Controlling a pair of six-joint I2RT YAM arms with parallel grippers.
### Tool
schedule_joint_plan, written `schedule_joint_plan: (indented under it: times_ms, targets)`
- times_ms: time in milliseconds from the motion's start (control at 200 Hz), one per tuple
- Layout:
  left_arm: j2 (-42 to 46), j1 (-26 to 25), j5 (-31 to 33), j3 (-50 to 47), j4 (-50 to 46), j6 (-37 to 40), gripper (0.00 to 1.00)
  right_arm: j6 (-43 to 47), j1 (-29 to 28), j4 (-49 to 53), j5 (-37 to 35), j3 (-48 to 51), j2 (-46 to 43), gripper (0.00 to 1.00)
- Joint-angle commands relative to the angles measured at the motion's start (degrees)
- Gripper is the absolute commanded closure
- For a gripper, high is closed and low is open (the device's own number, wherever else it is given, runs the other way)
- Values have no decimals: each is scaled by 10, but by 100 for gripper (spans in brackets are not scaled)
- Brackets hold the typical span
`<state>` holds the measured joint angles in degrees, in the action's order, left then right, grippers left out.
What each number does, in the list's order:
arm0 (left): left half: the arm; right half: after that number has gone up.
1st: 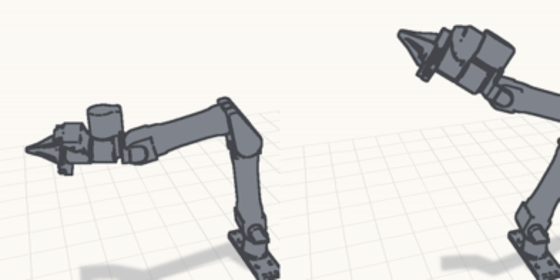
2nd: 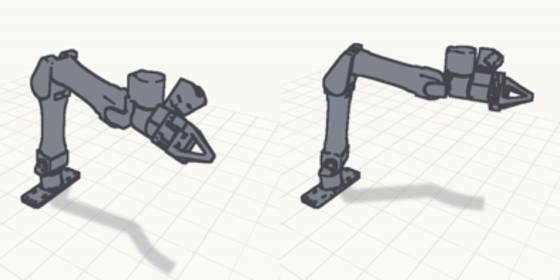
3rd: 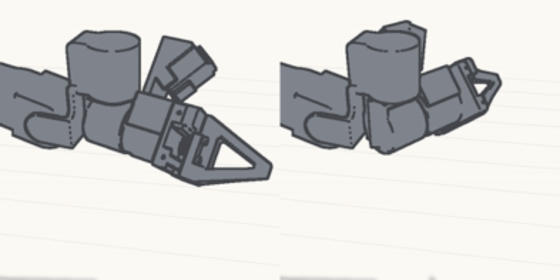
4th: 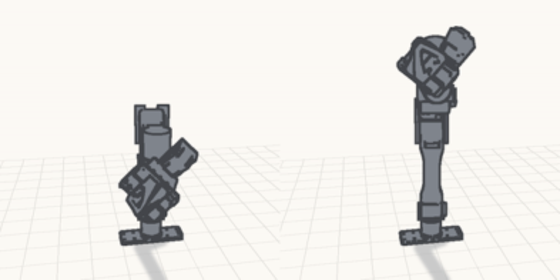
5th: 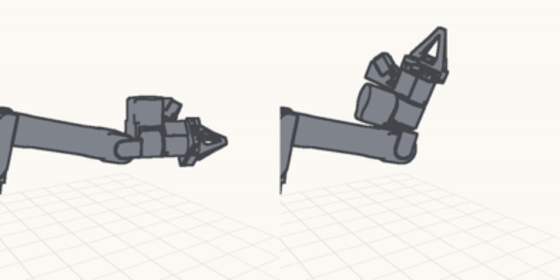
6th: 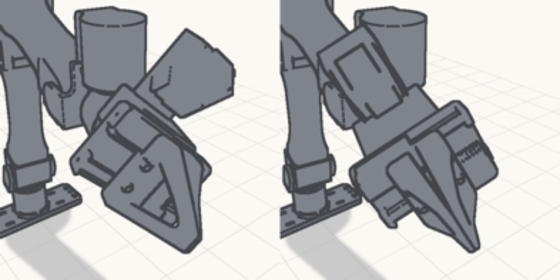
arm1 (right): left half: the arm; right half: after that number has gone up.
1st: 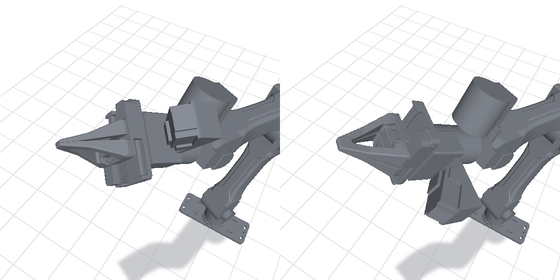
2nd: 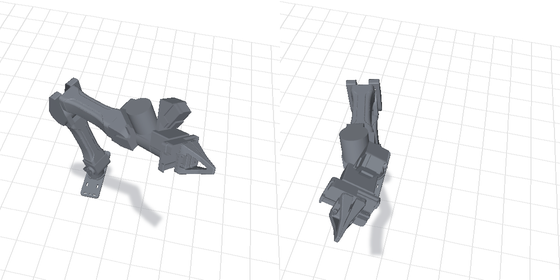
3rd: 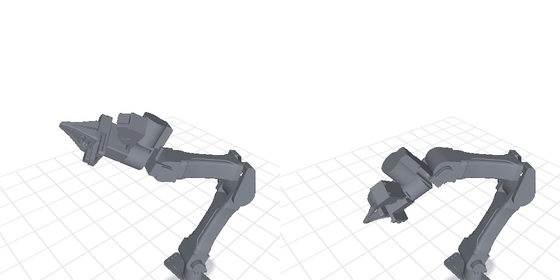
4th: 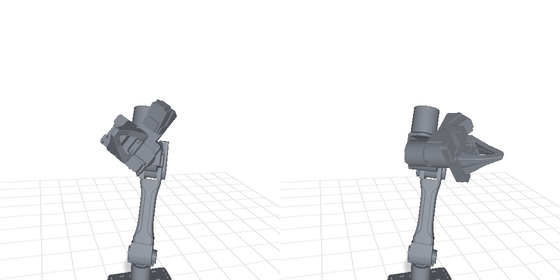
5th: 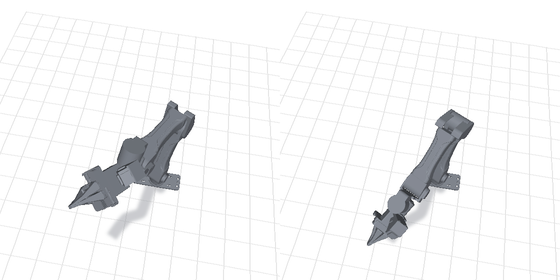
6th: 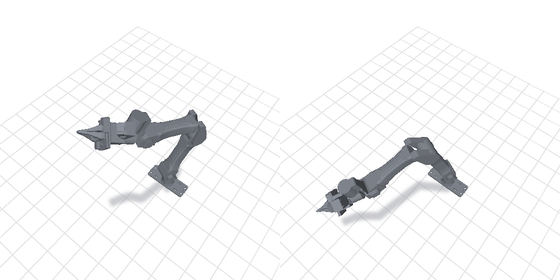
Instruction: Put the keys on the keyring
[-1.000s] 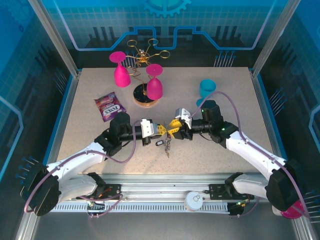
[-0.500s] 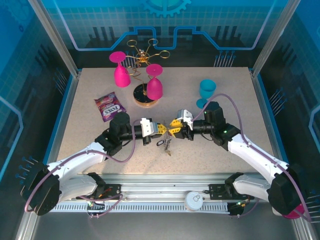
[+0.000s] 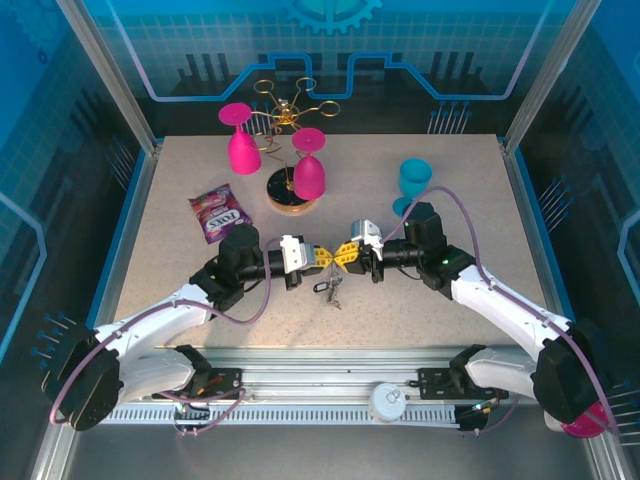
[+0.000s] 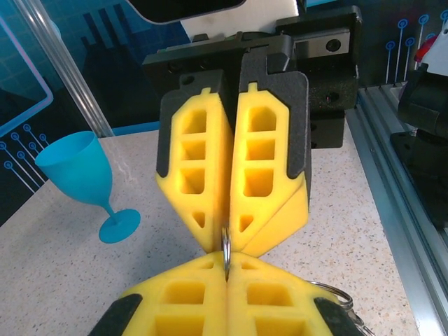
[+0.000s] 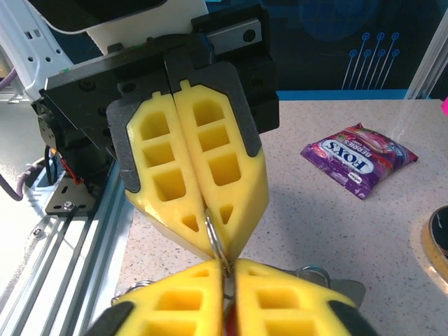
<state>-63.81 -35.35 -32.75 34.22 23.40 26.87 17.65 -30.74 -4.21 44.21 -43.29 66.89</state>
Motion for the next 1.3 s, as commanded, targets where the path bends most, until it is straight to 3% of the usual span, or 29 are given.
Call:
schedule_joint_plan:
  times_ms: [0, 65, 125, 170, 410, 595, 725, 791, 846, 1296]
  targets:
    - [-3, -4, -24, 11, 17, -3, 100, -2, -8, -35, 15, -18, 7, 98]
    - [-3, -3, -12, 15, 1, 4, 100, 6, -8, -26, 12, -20, 4, 100]
    - [-4, -3, 16, 21, -24, 15, 76, 19, -10, -1, -3, -25, 0, 100]
    - [-4, -3, 39, 29, -50, 23, 74, 38, -12, 37, -15, -36, -1, 100]
    - [-9, -4, 70, 68, -147, 73, 97, 138, -43, 223, -98, -112, 15, 100]
    - [-13, -4, 55, 80, -169, 83, 100, 153, -61, 260, -120, -143, 28, 100]
    - [-4, -4, 49, 73, -166, 96, 100, 116, -48, 211, -101, -124, 6, 100]
    - [7, -4, 40, 57, -138, 94, 100, 81, -30, 151, -91, -89, -18, 76]
    - [14, -4, 30, 46, -116, 90, 100, 70, -21, 110, -85, -50, -33, 68]
    - [19, -4, -10, 18, -30, 34, 100, 41, -26, 45, -120, 20, -29, 64]
